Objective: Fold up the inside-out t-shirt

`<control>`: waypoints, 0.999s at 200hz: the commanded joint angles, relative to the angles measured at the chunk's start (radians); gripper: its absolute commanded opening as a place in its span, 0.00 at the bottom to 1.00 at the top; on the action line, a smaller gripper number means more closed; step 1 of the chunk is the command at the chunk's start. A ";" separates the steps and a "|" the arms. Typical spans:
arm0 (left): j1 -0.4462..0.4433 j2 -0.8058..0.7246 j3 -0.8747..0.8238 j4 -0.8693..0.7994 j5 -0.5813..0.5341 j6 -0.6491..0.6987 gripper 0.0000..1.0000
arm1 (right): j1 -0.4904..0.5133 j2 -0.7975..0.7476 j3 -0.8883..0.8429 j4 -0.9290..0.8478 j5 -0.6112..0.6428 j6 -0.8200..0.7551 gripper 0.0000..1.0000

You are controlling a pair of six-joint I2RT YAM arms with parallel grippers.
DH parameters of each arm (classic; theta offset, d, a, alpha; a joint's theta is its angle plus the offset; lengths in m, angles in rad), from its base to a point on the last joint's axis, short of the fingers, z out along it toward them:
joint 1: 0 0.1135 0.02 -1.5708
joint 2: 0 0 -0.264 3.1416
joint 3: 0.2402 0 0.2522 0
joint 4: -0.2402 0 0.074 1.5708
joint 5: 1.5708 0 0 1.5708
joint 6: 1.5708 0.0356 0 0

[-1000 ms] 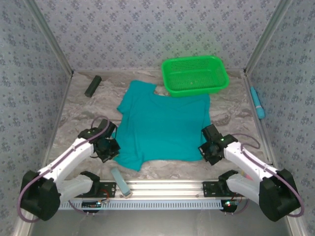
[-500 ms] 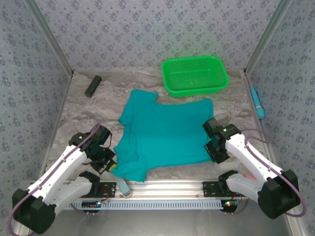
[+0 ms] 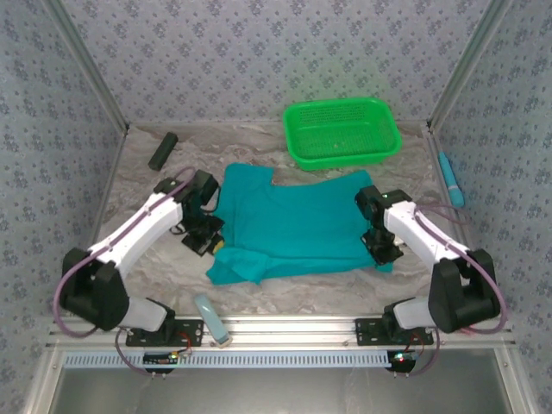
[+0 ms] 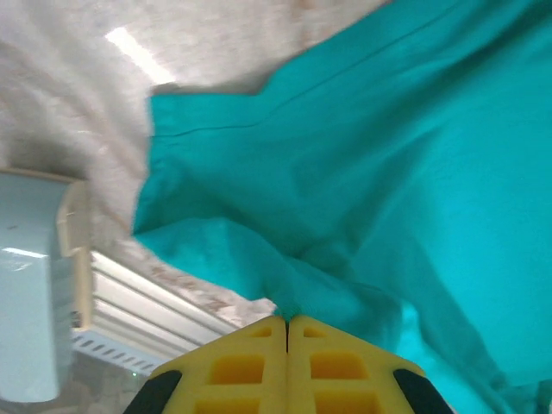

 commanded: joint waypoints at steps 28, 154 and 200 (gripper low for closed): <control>0.040 0.237 0.143 0.074 0.047 0.011 0.02 | -0.056 0.172 0.142 0.127 0.061 -0.141 0.10; -0.001 0.076 -0.012 0.100 -0.016 0.235 0.92 | -0.186 0.024 -0.010 0.160 -0.195 -0.548 0.58; -0.147 0.097 -0.148 0.209 -0.008 0.148 0.51 | -0.103 -0.055 -0.144 0.217 -0.149 -0.543 0.54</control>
